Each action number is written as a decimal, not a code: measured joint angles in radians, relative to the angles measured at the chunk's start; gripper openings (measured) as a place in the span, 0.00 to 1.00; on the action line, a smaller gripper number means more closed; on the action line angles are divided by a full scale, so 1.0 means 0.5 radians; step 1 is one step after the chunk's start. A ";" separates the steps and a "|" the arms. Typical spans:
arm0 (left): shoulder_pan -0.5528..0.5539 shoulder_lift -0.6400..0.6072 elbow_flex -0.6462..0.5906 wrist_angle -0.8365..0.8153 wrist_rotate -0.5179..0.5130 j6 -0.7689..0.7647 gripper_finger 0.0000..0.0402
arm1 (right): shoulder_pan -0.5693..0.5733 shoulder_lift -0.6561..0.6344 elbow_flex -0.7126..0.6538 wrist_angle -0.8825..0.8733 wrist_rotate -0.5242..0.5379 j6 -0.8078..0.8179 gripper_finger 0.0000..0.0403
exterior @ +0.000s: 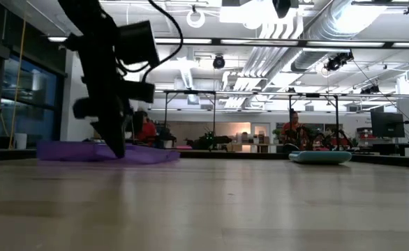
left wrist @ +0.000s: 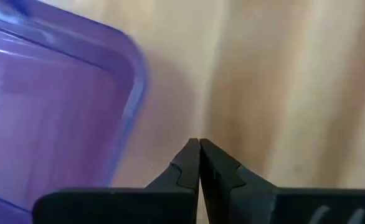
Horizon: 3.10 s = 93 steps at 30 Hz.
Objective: Pack school essentials
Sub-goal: Adjust the purple supply box, then return to Home Position
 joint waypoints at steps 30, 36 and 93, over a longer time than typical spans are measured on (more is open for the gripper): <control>0.298 -0.364 0.275 0.308 0.441 0.043 0.00 | -0.002 0.110 -0.001 0.174 -0.020 -0.165 0.00; 0.253 -0.966 0.302 0.909 0.472 -0.194 0.00 | -0.002 0.109 -0.001 0.370 -0.025 -0.205 0.00; 0.002 -3.009 -0.834 0.835 0.178 -0.453 0.00 | 0.000 -0.045 -0.002 0.233 -0.067 0.080 0.00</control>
